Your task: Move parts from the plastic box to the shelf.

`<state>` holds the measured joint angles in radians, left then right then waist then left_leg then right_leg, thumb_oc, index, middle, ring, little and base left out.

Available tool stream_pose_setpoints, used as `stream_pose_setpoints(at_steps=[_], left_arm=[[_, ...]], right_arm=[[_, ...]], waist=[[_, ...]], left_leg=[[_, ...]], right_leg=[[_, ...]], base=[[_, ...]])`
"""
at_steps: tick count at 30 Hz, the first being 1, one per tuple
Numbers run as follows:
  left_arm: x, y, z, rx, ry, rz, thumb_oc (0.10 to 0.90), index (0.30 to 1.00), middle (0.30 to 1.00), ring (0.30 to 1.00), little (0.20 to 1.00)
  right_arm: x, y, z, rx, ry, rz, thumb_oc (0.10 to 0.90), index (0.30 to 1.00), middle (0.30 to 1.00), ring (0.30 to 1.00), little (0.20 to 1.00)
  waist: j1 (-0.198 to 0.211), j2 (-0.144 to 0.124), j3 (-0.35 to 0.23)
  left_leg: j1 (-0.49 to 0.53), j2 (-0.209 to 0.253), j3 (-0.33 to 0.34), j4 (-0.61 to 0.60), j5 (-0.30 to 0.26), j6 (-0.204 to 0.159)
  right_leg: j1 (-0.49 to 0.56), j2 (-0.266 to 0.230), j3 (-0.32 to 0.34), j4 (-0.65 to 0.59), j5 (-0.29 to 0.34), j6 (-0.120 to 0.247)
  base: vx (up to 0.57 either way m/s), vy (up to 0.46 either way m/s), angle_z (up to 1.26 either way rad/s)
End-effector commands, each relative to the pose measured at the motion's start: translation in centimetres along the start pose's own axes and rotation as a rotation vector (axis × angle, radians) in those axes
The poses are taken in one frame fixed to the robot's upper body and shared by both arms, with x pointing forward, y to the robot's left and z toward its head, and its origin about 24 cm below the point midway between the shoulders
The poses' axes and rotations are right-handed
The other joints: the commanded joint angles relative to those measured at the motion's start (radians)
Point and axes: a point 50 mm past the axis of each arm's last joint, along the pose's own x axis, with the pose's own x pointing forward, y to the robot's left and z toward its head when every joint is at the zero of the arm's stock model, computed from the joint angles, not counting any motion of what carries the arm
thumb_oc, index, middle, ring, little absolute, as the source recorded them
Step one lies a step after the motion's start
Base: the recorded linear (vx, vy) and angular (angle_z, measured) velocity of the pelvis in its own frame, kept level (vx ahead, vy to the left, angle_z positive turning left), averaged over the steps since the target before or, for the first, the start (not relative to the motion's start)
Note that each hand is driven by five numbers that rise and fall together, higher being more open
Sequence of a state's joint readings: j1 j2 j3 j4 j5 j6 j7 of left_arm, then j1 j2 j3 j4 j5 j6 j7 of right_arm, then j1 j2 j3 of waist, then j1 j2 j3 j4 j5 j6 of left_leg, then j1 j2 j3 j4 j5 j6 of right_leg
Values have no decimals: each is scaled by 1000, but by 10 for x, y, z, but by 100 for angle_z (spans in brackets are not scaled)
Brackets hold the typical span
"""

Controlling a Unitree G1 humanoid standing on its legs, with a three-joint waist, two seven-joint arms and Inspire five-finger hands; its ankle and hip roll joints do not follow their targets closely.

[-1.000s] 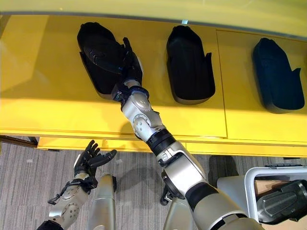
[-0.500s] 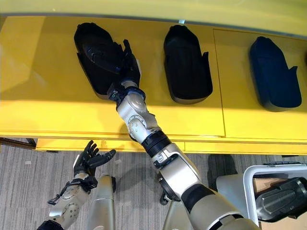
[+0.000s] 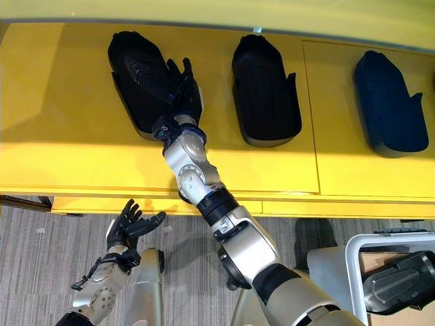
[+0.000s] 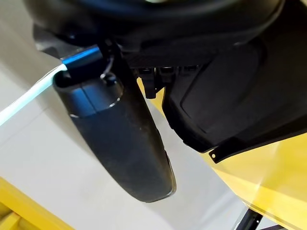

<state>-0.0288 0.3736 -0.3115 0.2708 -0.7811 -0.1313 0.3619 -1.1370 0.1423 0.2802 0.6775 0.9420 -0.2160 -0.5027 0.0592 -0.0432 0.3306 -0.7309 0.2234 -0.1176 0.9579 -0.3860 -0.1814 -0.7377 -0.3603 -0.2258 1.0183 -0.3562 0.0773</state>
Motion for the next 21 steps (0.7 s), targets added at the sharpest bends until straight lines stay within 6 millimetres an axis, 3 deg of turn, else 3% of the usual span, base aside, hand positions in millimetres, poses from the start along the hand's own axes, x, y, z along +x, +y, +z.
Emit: stream_pose_setpoints(at_steps=[1, 15, 16, 17, 18, 21], left_arm=[[-1, -21, 28, -20, -144, -95, 900, 1000, 1000, 1000, 1000], [-1, -22, 26, -27, -143, -87, 900, 1000, 1000, 1000, 1000], [-1, -24, 26, -27, -143, -91, 900, 1000, 1000, 1000, 1000], [-1, -24, 25, -27, -141, -90, 900, 1000, 1000, 1000, 1000], [-1, -24, 26, -27, -143, -91, 900, 1000, 1000, 1000, 1000], [-2, -25, 26, -29, -146, -89, 900, 1000, 1000, 1000, 1000]], right_arm=[[-3, 26, 24, 116, -130, 59, 900, 1000, 1000, 1000, 1000], [-3, 13, 21, 135, -135, -18, 900, 1000, 1000, 1000, 1000], [-3, 11, 23, 135, -144, -32, 900, 1000, 1000, 1000, 1000], [-3, 11, 22, 141, -145, -38, 900, 1000, 1000, 1000, 1000], [-3, 11, 23, 141, -146, -37, 900, 1000, 1000, 1000, 1000], [-3, 7, 24, 151, -157, -62, 900, 1000, 1000, 1000, 1000]], waist=[[6, 2, -12], [2, 5, -17], [1, 6, -17], [2, 6, -17], [1, 7, -17], [-1, 9, -17]], left_leg=[[-56, -35, -4, 7, 46, 80], [-60, -36, -1, 7, 46, 82], [-72, -39, -2, -3, 74, 86], [-60, -35, 0, 8, 45, 82], [-73, -40, -2, -3, 75, 86], [-75, -41, -2, 0, 73, 86]], right_leg=[[84, -5, 84, -24, -26, 49], [80, -5, 86, -23, -26, 51], [69, -5, 86, -32, -3, 45], [80, -5, 87, -24, -27, 52], [68, -5, 86, -33, -2, 45], [67, -5, 87, -32, -3, 45]], base=[[0, 0, 0], [-5, 1, 0], [0, 0, 0], [-76, 18, 0], [0, 0, 0], [-25, 5, 0]])
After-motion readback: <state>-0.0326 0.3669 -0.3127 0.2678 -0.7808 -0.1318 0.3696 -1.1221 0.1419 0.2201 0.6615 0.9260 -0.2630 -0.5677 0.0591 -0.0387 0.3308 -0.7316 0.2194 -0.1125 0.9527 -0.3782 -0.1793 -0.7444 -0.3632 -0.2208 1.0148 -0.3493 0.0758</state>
